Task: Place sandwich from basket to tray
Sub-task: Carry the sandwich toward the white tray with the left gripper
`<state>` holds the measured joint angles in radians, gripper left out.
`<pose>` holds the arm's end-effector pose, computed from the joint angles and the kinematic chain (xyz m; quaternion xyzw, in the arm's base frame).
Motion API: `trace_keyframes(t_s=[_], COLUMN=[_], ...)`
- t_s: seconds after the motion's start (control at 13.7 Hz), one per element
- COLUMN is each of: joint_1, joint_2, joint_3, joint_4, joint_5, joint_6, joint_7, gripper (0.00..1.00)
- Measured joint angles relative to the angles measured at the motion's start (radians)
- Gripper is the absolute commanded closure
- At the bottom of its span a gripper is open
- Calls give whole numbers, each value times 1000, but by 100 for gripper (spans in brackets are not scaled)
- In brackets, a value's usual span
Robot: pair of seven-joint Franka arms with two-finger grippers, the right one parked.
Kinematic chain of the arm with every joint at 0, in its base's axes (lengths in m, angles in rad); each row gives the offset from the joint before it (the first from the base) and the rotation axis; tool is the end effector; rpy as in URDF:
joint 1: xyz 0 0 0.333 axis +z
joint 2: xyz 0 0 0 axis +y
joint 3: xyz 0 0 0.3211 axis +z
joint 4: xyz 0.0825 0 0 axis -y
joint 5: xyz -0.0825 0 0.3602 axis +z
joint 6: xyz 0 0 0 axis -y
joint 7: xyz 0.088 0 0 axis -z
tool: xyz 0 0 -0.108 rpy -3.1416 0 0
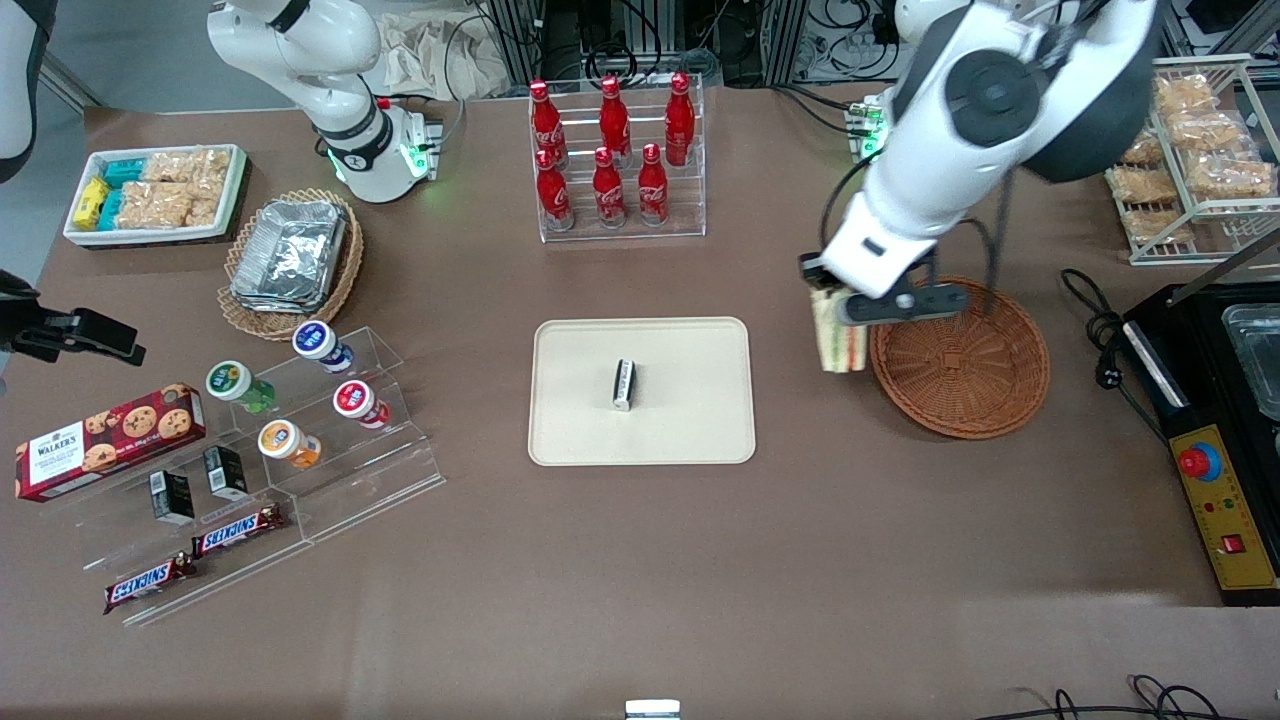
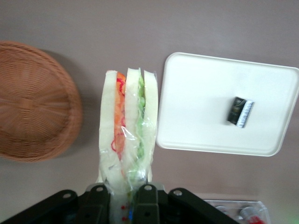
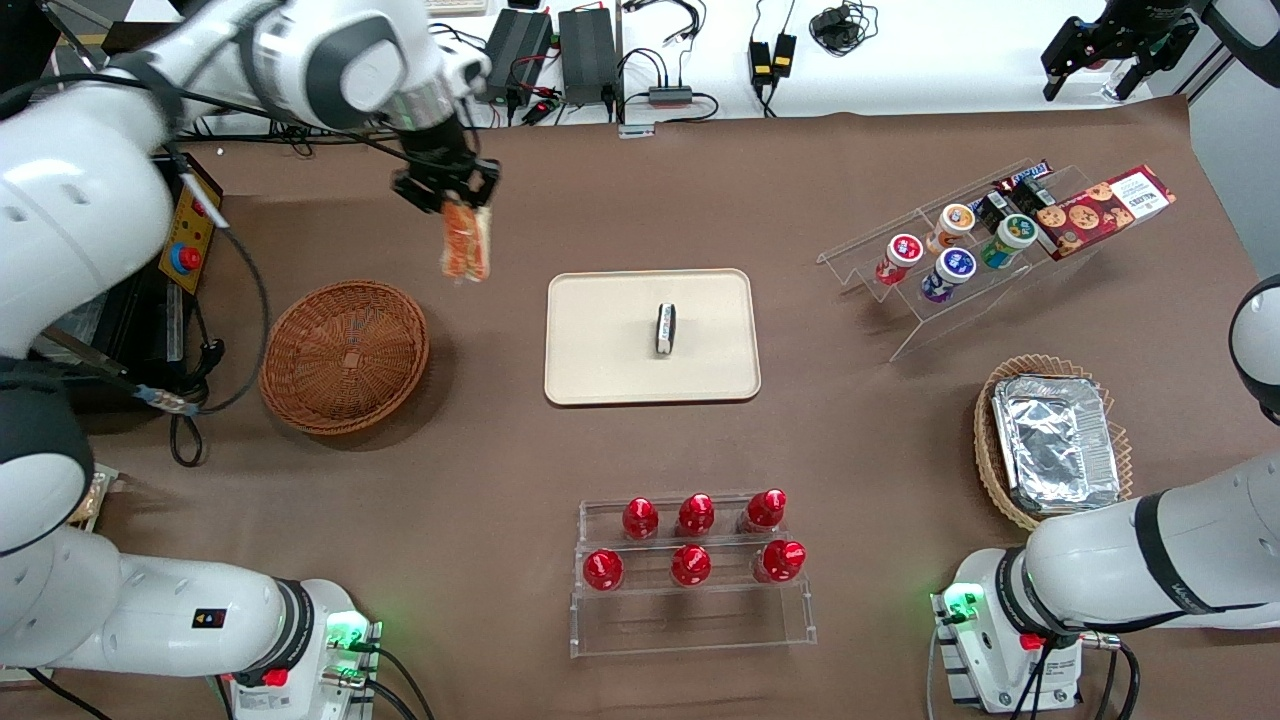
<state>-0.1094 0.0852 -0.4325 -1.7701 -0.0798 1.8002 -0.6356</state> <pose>0.4792 -0.2879 0.5161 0.9965 0.0570 -0.0511 0.0338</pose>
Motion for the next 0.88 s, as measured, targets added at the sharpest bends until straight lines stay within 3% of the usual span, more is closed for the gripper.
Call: trace_keyframes(t_s=[0.44, 0.88], joint_1=[-67, -145], joint_2=[211, 429], joint_3=[-25, -26], joint_4=[-5, -7], joint_5=[58, 208], joint_6=[175, 363], joint_7=[-17, -112], gripper=[100, 100])
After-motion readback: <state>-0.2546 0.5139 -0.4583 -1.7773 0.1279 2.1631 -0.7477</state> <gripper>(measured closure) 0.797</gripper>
